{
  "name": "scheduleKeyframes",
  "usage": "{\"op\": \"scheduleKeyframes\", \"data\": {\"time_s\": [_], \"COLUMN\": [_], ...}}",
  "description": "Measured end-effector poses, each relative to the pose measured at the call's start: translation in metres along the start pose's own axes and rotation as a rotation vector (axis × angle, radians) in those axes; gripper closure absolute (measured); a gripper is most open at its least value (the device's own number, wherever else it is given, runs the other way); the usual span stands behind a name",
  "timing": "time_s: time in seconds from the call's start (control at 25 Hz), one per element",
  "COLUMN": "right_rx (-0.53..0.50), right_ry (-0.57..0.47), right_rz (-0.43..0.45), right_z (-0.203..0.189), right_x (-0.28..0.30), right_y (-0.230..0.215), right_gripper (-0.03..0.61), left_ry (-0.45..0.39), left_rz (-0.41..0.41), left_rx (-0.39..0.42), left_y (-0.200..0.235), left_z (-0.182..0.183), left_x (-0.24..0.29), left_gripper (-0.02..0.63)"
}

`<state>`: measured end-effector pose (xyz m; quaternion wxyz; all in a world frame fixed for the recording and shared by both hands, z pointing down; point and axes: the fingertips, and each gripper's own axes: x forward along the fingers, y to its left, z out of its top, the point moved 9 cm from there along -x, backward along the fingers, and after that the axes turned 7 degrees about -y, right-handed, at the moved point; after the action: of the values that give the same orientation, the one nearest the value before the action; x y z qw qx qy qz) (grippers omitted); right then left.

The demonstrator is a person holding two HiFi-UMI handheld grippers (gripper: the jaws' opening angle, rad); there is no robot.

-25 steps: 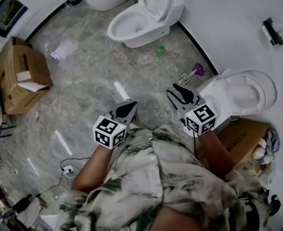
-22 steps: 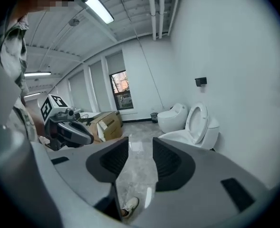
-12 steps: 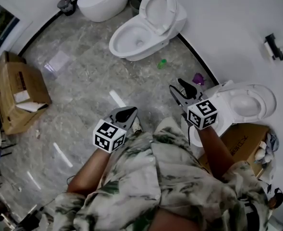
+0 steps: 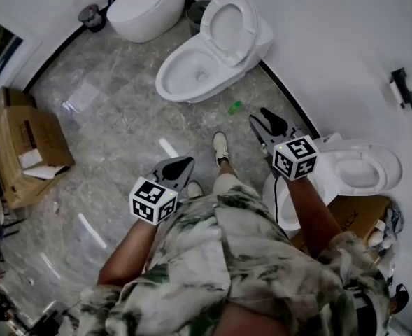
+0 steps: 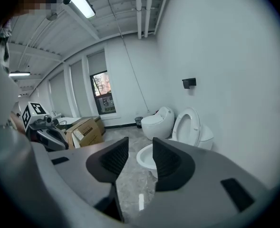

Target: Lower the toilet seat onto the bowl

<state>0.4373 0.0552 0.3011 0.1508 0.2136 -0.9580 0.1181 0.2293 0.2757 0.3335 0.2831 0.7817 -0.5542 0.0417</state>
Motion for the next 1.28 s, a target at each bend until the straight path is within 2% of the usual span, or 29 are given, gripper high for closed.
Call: {"op": "scheduleKeyframes", "data": {"time_s": [0.16, 0.36, 0.52, 0.84, 1.28], "right_rx": [0.012, 0.006, 0.004, 0.002, 0.027], "right_ry": [-0.009, -0.007, -0.001, 0.014, 0.038], "right_rz": [0.022, 0.048, 0.056, 0.066, 0.021], "right_z": [0.018, 0.045, 0.061, 0.077, 0.08], "right_x": [0.048, 0.105, 0.147, 0.221, 0.303], "right_y": [-0.056, -0.131, -0.183, -0.282, -0.358], "right_gripper": [0.407, 0.413, 0.416, 0.417, 0.425], "left_ry": [-0.007, -0.007, 0.001, -0.009, -0.005], "left_rz": [0.052, 0.074, 0.094, 0.158, 0.154], "left_rx": [-0.005, 0.007, -0.004, -0.042, -0.024], "left_y": [0.029, 0.054, 0.07, 0.092, 0.12], "left_z": [0.039, 0.092, 0.12, 0.15, 0.172], "left_x": [0.046, 0.11, 0.148, 0.206, 0.234], "left_gripper": [0.591, 0.591, 0.591, 0.591, 0.591]}}
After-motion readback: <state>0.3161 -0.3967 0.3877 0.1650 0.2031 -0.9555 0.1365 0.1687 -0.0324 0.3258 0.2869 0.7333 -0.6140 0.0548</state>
